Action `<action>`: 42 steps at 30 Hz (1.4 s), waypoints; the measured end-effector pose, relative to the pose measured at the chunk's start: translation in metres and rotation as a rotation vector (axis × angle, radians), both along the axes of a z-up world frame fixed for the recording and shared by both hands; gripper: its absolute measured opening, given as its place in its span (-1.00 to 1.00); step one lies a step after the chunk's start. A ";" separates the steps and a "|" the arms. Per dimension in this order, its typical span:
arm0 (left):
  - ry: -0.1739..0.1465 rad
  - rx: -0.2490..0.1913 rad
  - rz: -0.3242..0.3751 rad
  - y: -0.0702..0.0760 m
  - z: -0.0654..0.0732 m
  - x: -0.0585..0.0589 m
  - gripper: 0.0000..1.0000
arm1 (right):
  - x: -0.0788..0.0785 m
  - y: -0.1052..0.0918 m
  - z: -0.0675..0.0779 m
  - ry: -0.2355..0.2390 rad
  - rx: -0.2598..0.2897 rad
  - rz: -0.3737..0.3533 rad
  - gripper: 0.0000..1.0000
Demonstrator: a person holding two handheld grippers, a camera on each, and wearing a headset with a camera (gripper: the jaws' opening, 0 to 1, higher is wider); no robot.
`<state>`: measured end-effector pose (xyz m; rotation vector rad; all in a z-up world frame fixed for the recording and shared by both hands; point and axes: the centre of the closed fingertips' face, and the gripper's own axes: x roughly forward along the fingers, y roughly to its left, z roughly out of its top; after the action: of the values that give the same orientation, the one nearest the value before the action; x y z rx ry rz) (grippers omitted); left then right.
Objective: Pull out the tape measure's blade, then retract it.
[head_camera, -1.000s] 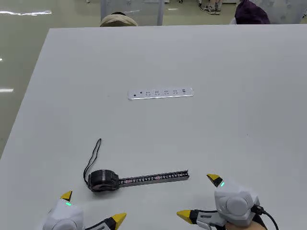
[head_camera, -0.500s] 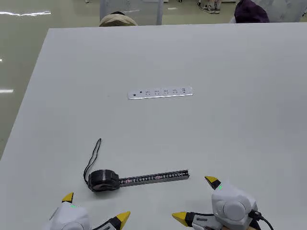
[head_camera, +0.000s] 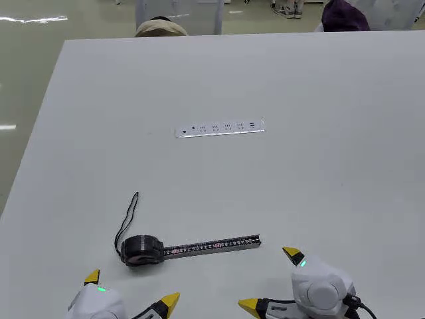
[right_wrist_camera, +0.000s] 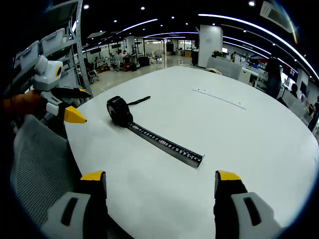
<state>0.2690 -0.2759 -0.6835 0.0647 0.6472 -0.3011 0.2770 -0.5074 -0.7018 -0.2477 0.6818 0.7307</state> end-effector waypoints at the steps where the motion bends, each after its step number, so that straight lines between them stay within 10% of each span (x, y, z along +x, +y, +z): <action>1: -0.002 -0.001 0.003 0.000 0.000 0.000 0.98 | 0.000 0.000 0.000 0.000 0.000 0.001 0.82; 8: -0.036 -0.025 0.065 0.003 0.000 0.005 0.98 | 0.002 -0.003 -0.001 0.004 0.003 -0.001 0.80; 20: 0.066 -0.078 0.051 0.000 -0.014 0.006 0.94 | 0.004 -0.003 -0.003 0.006 0.006 0.061 0.69; 42: -0.031 -0.100 0.233 0.015 -0.016 0.032 0.97 | 0.031 -0.010 -0.006 -0.053 0.002 0.218 0.34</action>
<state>0.3008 -0.2606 -0.6997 -0.1008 0.6018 -0.1074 0.3084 -0.5175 -0.7075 -0.3425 0.6091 0.9300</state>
